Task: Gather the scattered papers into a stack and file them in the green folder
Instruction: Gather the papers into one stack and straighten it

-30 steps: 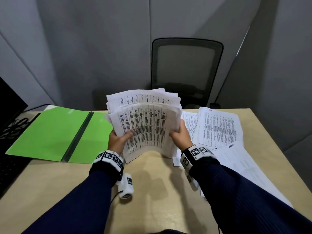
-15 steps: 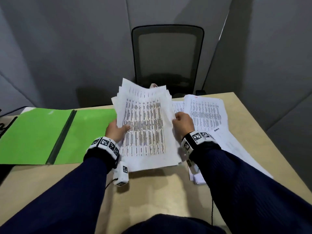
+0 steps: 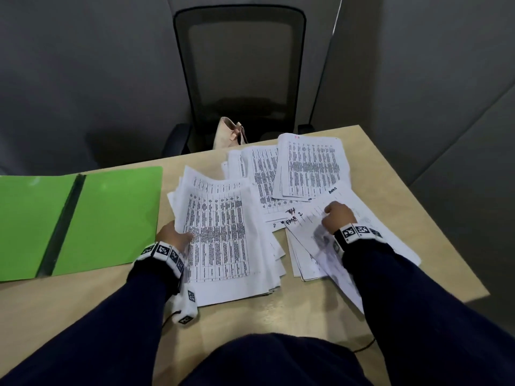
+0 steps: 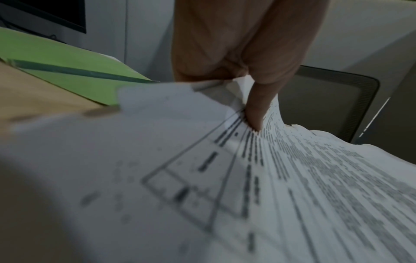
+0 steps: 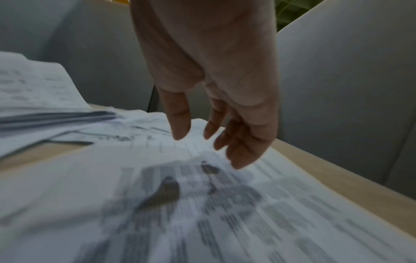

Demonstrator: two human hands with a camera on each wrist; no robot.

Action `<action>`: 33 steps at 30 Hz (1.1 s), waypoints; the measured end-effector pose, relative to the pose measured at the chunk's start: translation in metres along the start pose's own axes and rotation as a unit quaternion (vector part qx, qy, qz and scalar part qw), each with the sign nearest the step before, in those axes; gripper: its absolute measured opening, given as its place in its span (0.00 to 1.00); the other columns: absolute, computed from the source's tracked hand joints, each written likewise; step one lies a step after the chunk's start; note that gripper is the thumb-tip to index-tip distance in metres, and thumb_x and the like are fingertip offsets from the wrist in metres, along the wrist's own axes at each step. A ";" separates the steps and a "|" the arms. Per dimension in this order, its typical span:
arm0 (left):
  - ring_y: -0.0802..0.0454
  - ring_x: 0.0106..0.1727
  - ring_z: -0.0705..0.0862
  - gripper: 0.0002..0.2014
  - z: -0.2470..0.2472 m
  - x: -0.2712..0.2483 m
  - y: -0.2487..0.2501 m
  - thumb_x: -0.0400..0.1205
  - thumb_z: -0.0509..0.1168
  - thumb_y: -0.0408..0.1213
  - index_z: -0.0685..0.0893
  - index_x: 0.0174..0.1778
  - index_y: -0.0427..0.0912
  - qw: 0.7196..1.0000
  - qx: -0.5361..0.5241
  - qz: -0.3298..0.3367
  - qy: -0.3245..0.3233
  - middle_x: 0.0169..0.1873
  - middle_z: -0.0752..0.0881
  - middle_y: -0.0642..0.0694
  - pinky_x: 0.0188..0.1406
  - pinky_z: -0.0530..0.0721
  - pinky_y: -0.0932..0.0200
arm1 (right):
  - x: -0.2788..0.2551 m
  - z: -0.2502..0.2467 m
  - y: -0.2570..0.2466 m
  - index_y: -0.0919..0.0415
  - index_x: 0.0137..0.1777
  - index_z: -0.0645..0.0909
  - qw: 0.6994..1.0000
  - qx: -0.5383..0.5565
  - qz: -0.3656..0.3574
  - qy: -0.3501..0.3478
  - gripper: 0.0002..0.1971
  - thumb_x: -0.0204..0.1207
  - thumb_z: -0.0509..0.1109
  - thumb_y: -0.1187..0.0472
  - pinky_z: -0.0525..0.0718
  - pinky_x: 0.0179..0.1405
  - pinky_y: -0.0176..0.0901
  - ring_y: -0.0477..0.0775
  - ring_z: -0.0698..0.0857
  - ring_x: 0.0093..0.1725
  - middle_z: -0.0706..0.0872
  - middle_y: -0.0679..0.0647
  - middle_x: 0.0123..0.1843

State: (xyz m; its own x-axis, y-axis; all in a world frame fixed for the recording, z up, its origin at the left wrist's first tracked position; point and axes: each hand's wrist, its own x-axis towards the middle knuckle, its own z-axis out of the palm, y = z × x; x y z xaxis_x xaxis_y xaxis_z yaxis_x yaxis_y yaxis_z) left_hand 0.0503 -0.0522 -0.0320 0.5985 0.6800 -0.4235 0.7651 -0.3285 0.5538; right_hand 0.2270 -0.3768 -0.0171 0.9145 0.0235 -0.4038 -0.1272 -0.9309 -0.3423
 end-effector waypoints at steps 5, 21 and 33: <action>0.38 0.61 0.84 0.23 -0.004 0.007 -0.001 0.79 0.70 0.35 0.77 0.69 0.32 0.998 0.033 -0.014 -0.044 0.63 0.84 0.34 0.59 0.80 0.53 | 0.011 0.007 0.029 0.63 0.72 0.61 0.990 -0.104 0.096 0.028 0.51 0.54 0.83 0.44 0.73 0.69 0.65 0.65 0.68 0.73 0.66 0.63 0.71; 0.36 0.65 0.81 0.22 -0.007 0.011 -0.010 0.79 0.69 0.31 0.75 0.69 0.29 0.995 0.064 -0.025 -0.071 0.65 0.82 0.31 0.65 0.78 0.48 | 0.041 -0.021 0.065 0.69 0.72 0.62 0.980 -0.152 0.129 0.010 0.62 0.44 0.83 0.33 0.71 0.70 0.60 0.68 0.69 0.72 0.68 0.67 0.72; 0.36 0.67 0.79 0.22 -0.007 0.001 -0.010 0.81 0.66 0.30 0.73 0.72 0.30 0.996 0.042 -0.035 -0.071 0.68 0.80 0.32 0.66 0.76 0.48 | 0.030 -0.017 0.071 0.63 0.71 0.65 0.984 -0.089 0.155 0.001 0.51 0.53 0.84 0.40 0.71 0.68 0.67 0.71 0.65 0.74 0.66 0.66 0.72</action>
State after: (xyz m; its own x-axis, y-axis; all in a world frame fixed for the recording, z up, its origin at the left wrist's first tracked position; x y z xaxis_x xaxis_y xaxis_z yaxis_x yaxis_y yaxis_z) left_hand 0.0418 -0.0434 -0.0326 0.5654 0.6055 -0.5601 0.8201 -0.3400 0.4602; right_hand 0.2518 -0.4487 -0.0388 0.8427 -0.2723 -0.4645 -0.3309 -0.9424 -0.0479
